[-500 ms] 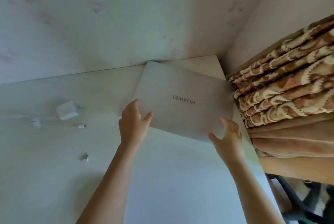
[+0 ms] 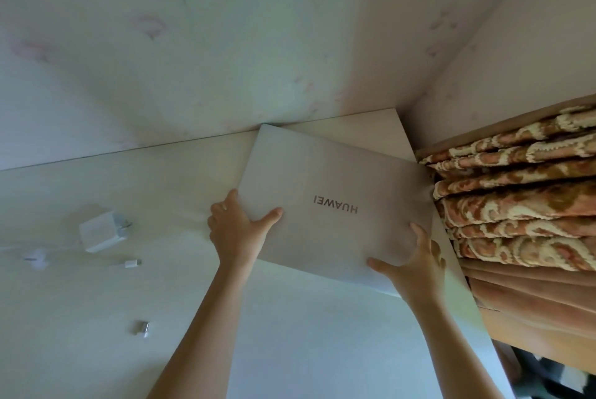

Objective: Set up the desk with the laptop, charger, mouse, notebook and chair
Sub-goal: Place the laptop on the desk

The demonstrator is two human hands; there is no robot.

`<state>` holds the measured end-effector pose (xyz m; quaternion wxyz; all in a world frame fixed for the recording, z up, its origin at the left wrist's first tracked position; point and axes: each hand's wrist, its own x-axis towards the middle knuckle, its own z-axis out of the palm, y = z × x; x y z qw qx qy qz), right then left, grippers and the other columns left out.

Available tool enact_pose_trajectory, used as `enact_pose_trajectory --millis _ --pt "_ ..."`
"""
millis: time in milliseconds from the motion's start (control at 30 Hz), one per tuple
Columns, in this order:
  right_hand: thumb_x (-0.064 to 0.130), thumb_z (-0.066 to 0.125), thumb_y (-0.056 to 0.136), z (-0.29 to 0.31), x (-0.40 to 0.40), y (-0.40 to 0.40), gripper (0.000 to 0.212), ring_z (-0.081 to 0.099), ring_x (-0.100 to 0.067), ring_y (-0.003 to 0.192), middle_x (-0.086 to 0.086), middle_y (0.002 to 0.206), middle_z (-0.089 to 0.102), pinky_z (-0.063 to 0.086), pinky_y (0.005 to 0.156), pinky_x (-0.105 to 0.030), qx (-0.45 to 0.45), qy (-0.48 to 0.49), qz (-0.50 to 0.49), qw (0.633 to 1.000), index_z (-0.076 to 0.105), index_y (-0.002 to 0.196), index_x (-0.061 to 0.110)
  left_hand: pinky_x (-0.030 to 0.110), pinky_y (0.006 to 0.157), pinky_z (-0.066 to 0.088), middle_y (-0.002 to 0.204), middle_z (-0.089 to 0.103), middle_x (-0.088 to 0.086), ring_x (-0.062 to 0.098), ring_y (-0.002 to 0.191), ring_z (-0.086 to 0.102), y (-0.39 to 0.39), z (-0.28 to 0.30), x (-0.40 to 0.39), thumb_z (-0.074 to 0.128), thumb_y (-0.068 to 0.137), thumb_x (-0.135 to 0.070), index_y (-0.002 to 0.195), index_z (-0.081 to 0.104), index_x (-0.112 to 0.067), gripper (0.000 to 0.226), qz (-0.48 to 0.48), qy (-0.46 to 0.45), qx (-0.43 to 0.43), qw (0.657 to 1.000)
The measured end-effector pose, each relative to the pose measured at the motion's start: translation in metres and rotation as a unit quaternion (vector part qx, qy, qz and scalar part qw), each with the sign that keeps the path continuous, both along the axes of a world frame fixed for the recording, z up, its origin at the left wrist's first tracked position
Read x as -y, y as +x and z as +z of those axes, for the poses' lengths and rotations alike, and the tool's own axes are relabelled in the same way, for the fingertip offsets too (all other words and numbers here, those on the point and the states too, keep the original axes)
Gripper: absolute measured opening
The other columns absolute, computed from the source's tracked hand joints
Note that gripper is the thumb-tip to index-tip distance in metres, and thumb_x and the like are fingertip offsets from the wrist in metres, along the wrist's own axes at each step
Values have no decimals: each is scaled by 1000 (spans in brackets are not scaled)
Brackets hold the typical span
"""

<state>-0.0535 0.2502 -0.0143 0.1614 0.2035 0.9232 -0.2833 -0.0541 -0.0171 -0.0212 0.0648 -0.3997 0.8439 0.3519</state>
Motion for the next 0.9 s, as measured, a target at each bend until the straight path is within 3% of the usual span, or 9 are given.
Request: enact_pose_trajectory --millis 100,367,567,767,900 --pt "33 89 52 1 6 2 103 34 -37 122 -11 136 40 37 96 -50 -6 -9 -36 999 30 137 31 46 95 39 131 42 16 37 125 36 -1 1 2 84 55 -56 136 40 -13 102 36 19 34 999" --pt "29 92 47 8 15 18 101 32 -35 121 -14 132 37 37 95 -53 -2 -45 -54 997 33 129 34 43 91 43 126 50 14 34 121 41 48 1 14 89 42 -55 127 49 -7 105 90 19 6 996" --pt "28 92 48 23 36 47 105 31 -34 122 -15 134 38 37 94 -50 -19 -82 -5 996 32 133 29 42 93 41 127 51 14 34 120 44 96 28 34 88 43 -56 126 50 -7 104 129 -32 -11 991" --pt "31 92 46 36 70 89 101 34 -33 121 -14 130 46 35 94 -46 -24 -91 84 992 38 131 35 41 90 43 123 53 11 33 119 44 185 50 57 88 41 -55 122 53 -11 98 210 -48 -56 975" --pt "39 90 47 46 108 126 106 32 -34 122 -14 133 39 39 95 -48 -9 -73 146 986 34 136 34 44 89 48 120 57 9 33 116 48 250 59 87 86 36 -60 115 59 -15 95 268 -55 -58 960"
